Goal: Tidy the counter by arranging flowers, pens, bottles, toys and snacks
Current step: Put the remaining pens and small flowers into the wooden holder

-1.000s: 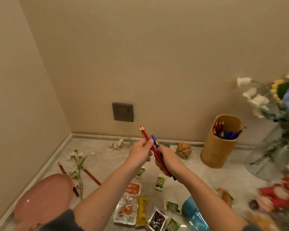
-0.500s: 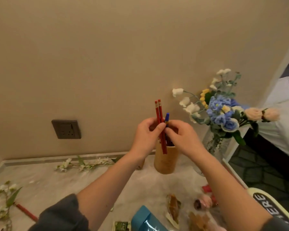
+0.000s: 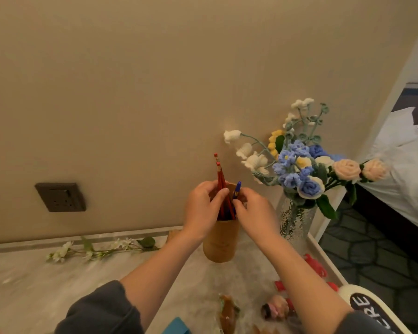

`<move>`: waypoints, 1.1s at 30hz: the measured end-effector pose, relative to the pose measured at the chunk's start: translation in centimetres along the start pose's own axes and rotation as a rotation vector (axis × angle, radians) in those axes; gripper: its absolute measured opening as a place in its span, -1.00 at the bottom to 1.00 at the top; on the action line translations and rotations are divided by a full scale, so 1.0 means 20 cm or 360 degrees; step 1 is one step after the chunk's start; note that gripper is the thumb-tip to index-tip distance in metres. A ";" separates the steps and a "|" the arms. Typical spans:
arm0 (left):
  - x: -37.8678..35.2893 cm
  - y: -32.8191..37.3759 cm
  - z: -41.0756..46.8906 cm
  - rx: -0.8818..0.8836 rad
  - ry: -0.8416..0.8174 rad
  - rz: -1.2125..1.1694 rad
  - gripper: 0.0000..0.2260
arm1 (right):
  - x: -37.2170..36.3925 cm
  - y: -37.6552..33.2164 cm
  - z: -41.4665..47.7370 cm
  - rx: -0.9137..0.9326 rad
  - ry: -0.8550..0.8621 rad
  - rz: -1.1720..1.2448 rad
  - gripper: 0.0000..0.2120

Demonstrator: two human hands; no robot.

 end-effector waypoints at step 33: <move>0.26 -0.11 -0.28 0.0268 0.0220 0.0374 -0.69 | -0.04 -0.28 -0.19 0.0231 0.0303 0.0541 -0.78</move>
Point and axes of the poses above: each hand's wrist, its own z-axis towards the middle knuckle, its own x-axis out of the back of the hand, y = z × x, the point moved 8 cm from there along z, towards the middle knuckle, and after that the axes turned 9 degrees about x, right-handed, at the moved point
